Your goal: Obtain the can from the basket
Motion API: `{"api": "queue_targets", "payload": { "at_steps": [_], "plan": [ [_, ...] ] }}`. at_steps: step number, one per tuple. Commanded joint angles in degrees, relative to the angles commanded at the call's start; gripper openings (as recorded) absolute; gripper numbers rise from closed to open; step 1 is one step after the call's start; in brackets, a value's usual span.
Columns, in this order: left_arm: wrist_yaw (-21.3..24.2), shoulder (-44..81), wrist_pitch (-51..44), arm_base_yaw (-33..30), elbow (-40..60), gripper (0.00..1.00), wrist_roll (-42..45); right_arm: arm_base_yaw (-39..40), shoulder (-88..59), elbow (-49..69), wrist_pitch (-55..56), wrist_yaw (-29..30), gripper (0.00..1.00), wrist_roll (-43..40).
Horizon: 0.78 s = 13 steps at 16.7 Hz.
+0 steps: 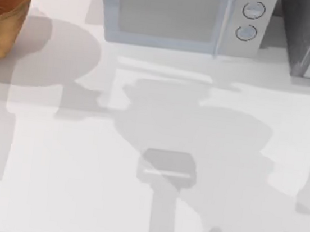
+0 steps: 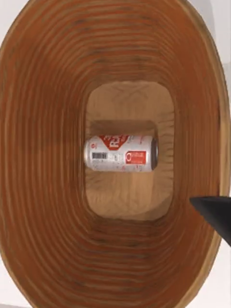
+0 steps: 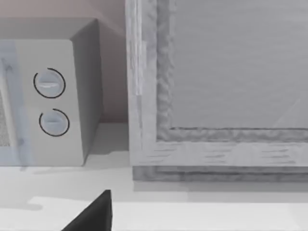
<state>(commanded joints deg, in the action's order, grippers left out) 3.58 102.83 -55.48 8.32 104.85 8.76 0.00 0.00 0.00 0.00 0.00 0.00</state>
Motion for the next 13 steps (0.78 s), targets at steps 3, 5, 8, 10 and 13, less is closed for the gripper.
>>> {"api": "queue_targets", "payload": {
  "at_steps": [3, 5, 8, 10, 13],
  "plan": [
    [0.7, 16.8, -8.9, 1.2, 16.8, 1.00, 1.4, 0.0, 0.0, 0.0, 0.0, 0.0, 1.00, 0.0],
    [1.1, 26.8, -14.2, 1.9, 26.9, 1.00, 2.2, 0.0, 0.0, 0.0, 0.0, 0.0, 1.00, 0.0],
    [1.7, 39.1, -20.6, 2.7, 39.5, 1.00, 3.2, 0.0, 0.0, 0.0, 0.0, 0.0, 1.00, 0.0],
    [2.0, 45.3, -23.7, 3.0, 46.0, 1.00, 3.7, 0.0, 0.0, 0.0, 0.0, 0.0, 1.00, 0.0],
    [2.3, 50.7, -26.4, 3.3, 51.7, 1.00, 4.1, 0.0, 0.0, 0.0, 0.0, 0.0, 1.00, 0.0]
  ]
}}
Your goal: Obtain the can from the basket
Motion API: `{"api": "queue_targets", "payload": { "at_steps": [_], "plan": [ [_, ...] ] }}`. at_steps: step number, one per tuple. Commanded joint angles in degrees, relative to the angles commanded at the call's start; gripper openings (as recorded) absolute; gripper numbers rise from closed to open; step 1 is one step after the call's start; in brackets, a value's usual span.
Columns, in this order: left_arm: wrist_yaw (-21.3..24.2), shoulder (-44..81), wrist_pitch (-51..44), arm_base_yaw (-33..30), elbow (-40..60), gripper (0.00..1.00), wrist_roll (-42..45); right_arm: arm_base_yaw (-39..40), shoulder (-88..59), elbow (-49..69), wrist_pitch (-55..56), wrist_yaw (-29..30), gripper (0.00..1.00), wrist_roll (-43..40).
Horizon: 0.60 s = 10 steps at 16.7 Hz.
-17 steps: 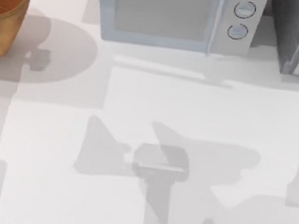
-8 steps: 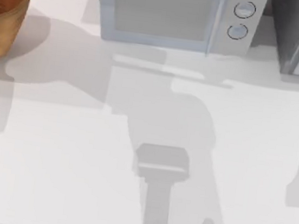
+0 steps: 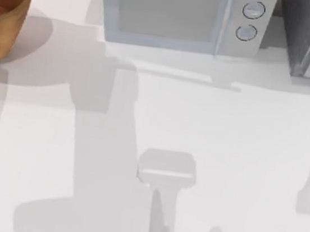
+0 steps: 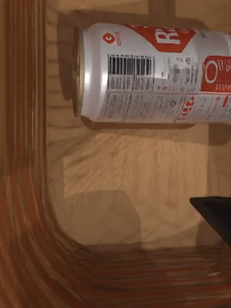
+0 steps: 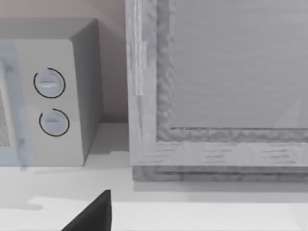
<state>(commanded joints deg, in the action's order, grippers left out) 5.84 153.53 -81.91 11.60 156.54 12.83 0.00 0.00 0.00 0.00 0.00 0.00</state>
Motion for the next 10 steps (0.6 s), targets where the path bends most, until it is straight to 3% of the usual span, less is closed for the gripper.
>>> {"api": "queue_targets", "payload": {
  "at_steps": [10],
  "plan": [
    [0.0, 0.9, 3.2, -0.3, -2.6, 1.00, -0.2, 0.0, 0.0, 0.0, 0.0, 0.0, 1.00, 0.0]
  ]
}}
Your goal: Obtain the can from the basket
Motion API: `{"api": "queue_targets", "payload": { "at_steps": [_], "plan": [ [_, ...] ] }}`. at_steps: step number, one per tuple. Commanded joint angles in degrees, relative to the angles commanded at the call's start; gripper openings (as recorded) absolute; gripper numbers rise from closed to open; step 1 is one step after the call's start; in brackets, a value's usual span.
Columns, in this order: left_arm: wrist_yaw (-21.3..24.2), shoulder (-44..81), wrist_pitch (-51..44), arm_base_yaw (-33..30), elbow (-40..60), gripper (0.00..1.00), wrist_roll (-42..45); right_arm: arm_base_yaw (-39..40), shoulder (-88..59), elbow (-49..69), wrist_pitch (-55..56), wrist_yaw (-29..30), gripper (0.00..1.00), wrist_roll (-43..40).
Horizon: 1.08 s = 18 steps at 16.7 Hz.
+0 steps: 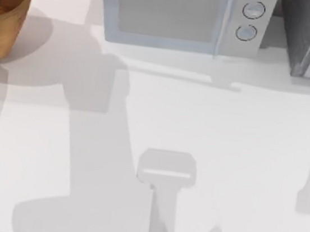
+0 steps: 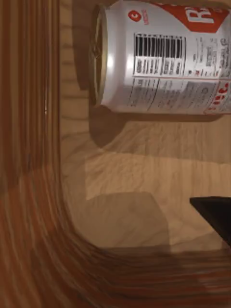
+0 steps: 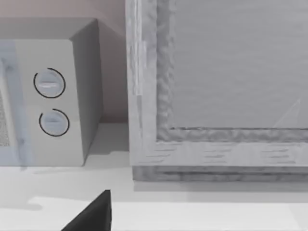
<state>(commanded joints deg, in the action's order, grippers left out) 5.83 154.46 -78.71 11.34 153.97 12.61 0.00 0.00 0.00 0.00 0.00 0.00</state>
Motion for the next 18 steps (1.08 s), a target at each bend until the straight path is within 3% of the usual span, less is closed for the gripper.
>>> {"api": "queue_targets", "payload": {
  "at_steps": [6, 10, 18],
  "plan": [
    [0.0, 0.3, 9.0, -0.3, -8.7, 1.00, -0.3, 0.0, 0.0, 0.0, 0.0, 0.0, 1.00, 0.0],
    [0.0, 0.3, 9.6, -0.3, -9.2, 1.00, -0.3, 0.0, 0.0, 0.0, 0.0, 0.0, 1.00, 0.0],
    [0.0, 0.3, 9.6, -0.3, -9.2, 0.40, -0.3, 0.0, 0.0, 0.0, 0.0, 0.0, 1.00, 0.0]
  ]
}}
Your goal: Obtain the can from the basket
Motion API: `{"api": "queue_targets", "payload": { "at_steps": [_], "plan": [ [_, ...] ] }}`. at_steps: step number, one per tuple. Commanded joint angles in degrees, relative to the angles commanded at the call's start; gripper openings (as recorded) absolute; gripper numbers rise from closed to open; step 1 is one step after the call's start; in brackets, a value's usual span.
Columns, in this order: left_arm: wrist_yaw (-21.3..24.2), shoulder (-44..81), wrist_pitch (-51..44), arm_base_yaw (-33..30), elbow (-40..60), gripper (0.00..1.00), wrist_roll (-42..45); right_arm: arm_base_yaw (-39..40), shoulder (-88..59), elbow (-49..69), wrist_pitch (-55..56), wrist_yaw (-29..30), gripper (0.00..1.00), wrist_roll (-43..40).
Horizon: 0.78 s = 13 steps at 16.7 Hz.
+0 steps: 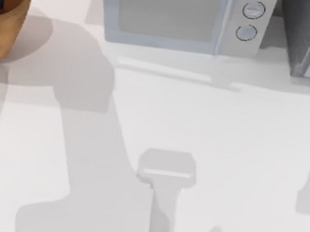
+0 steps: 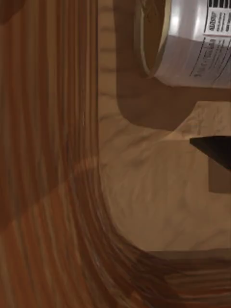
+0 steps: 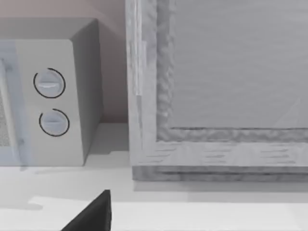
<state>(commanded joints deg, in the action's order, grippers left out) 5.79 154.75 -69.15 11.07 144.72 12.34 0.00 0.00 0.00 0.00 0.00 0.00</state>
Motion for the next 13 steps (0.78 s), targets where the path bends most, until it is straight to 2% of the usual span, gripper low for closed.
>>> {"api": "queue_targets", "payload": {
  "at_steps": [5, 13],
  "plan": [
    [0.0, 0.0, 0.0, 0.0, 0.0, 0.02, 0.0, 0.0, 0.0, 0.0, 0.0, 0.0, 1.00, 0.0],
    [0.0, 0.0, 0.0, 0.0, 0.0, 0.00, 0.0, 0.0, 0.0, 0.0, 0.0, 0.0, 1.00, 0.0]
  ]
}}
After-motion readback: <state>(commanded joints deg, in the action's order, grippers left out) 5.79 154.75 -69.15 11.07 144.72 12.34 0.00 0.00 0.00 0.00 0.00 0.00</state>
